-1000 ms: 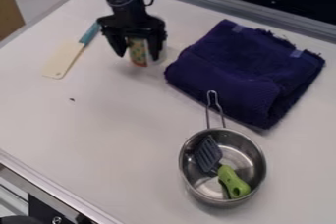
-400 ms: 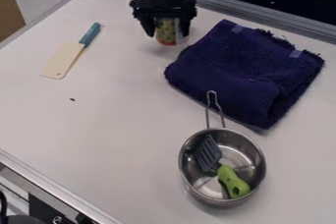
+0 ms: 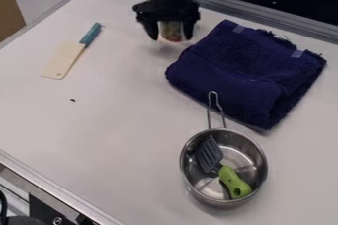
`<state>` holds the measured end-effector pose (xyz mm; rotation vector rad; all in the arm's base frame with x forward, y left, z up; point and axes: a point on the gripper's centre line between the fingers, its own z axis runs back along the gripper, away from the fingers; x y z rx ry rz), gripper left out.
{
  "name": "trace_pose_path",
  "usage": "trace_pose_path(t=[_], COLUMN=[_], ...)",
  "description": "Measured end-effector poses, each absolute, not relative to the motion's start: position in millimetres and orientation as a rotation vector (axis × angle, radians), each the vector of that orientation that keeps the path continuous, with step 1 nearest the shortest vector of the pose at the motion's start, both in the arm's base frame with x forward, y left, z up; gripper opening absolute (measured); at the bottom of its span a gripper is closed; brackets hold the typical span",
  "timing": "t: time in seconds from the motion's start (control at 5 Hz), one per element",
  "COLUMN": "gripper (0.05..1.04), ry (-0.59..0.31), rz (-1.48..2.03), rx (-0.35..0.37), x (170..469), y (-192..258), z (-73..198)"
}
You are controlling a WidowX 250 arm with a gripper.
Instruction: Moved the can to the upper left side of the table
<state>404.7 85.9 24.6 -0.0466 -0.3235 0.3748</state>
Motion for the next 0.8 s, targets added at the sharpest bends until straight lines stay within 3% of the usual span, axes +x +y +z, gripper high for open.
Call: trace_pose_path(t=[0.4,0.8], gripper=[0.999,0.999], ry=[-0.335,-0.424], rz=[0.372,0.322], rx=[-0.019,-0.036], x=[365.1,371.4], y=[77.7,28.7], z=[56.8,69.2])
